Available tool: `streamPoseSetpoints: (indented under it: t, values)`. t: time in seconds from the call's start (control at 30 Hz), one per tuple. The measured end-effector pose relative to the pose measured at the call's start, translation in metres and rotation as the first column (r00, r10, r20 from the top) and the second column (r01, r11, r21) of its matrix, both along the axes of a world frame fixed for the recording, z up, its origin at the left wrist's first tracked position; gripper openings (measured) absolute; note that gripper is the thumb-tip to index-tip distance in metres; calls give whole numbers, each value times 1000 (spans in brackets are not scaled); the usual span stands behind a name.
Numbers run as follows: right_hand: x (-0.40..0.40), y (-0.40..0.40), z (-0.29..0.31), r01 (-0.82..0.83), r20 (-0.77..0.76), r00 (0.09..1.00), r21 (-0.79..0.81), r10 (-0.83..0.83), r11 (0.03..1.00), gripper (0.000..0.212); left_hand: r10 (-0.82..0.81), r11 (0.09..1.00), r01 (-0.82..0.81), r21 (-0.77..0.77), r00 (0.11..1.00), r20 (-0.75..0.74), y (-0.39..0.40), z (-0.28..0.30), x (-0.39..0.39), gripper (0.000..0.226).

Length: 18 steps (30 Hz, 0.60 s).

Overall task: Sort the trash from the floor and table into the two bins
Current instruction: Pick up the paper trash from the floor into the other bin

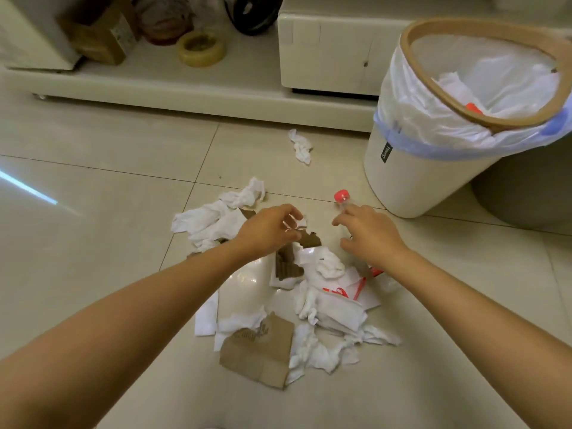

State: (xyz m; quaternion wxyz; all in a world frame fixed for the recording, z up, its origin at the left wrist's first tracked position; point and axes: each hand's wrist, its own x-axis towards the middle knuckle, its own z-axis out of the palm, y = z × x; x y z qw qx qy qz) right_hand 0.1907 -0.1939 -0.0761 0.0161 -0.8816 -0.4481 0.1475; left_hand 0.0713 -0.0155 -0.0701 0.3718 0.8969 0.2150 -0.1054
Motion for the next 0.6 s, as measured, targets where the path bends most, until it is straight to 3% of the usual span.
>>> streamPoseSetpoints:
  t: [0.1, 0.17, 0.33, 0.47, 0.6]
  values:
    - [-5, -4, -15, 42, 49, 998, -113, -37, 993, 43, -56, 990, 65, 123, 996, -75, 6, -18, -8, 54]
    - [-7, -6, -27, -15, 141, 989, -148, 36, 989, 39, -132, 974, 157, 162, 979, -154, 10, -25, -10, 79]
    - [-1, -11, -39, -38, 158, 987, -21, 41, 999, 44, -331, 886, 398, 238, 902, -277, 7, -39, -1, 126]
    - [6, -13, -41, 151, -14, 989, 25, -150, 988, 73, -354, 838, 474, 271, 850, -391, 6, -51, 7, 139]
    - [8, -14, -46, 236, -138, 962, -11, -235, 972, 89, -369, 791, 514, 333, 834, -411, 7, -57, 8, 136]
